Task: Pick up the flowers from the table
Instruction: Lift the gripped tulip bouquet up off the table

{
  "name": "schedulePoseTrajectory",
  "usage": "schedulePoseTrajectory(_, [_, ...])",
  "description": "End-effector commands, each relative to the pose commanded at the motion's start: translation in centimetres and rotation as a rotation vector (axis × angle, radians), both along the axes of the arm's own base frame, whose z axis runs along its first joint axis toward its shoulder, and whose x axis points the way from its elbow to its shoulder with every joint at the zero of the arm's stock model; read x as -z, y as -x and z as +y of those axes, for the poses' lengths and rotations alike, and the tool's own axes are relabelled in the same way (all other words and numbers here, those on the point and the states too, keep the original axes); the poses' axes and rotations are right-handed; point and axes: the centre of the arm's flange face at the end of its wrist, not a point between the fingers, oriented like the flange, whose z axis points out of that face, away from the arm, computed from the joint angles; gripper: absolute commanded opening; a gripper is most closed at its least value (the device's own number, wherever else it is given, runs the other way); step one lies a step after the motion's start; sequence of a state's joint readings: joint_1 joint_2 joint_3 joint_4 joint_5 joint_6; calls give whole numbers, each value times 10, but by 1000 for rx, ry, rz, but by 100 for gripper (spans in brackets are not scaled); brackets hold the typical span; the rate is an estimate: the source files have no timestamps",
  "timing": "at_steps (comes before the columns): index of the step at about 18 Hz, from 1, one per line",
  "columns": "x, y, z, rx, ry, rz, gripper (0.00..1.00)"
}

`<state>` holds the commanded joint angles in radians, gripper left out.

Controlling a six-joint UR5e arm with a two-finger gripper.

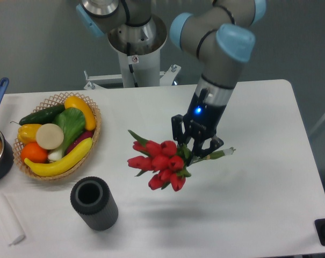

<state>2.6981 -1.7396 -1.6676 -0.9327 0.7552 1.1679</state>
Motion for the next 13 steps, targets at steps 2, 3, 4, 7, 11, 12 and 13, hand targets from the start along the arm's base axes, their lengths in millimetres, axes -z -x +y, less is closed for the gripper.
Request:
schedulePoseTrajectory(2, [-20,12,-8,-43,-89,-77,34])
schedulePoseTrajectory(3, [-24,17,-13,-49,-120,-99,34])
schedulePoseTrajectory(4, [-25,19,-16,-48,-141,-112,34])
schedulePoseTrajectory(7, [-26,18,-16,-61,-162,-160,34])
schedulePoseTrajectory(11, [-30,18,-16,-50,-195,-177,34])
schedulePoseTrajectory(12, [-30,19,-15,-50,-195,-177,34])
schedulePoseTrajectory(13, [-31,19,-16,-49,-196,-174,34])
